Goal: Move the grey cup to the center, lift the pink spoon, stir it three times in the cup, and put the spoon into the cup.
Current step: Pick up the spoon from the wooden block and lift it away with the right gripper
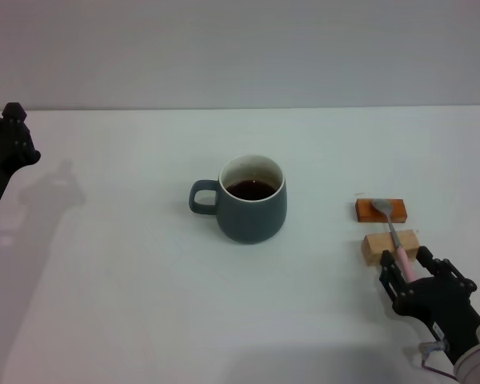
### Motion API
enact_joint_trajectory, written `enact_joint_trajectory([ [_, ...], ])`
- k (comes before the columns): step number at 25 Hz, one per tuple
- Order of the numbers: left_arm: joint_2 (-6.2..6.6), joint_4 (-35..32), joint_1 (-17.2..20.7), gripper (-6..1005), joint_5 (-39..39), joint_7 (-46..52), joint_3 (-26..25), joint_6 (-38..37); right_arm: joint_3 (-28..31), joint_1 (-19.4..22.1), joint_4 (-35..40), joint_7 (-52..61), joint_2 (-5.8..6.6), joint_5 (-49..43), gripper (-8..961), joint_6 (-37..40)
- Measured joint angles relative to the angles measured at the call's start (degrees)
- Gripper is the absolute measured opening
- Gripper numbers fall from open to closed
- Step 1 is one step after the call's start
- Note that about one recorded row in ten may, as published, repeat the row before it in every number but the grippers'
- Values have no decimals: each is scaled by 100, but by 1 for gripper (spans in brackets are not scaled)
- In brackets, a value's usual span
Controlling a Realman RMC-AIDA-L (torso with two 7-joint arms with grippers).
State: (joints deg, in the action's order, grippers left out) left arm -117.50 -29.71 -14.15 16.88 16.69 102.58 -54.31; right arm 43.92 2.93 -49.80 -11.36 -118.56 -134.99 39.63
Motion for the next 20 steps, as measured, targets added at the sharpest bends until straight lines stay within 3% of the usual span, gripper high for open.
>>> enact_joint_trajectory([
  [3,0,0,0,-2,0,-1,-10,0,0,21,-13,2,0,0,558,0],
  [7,0,-9,7,-2,0,2,-11,-2,2,36,-20,2,0,0,415,0],
  [20,9,-5,26,-2,0,40,-2,-71,-15,56,-49,3,0,0,390,0],
])
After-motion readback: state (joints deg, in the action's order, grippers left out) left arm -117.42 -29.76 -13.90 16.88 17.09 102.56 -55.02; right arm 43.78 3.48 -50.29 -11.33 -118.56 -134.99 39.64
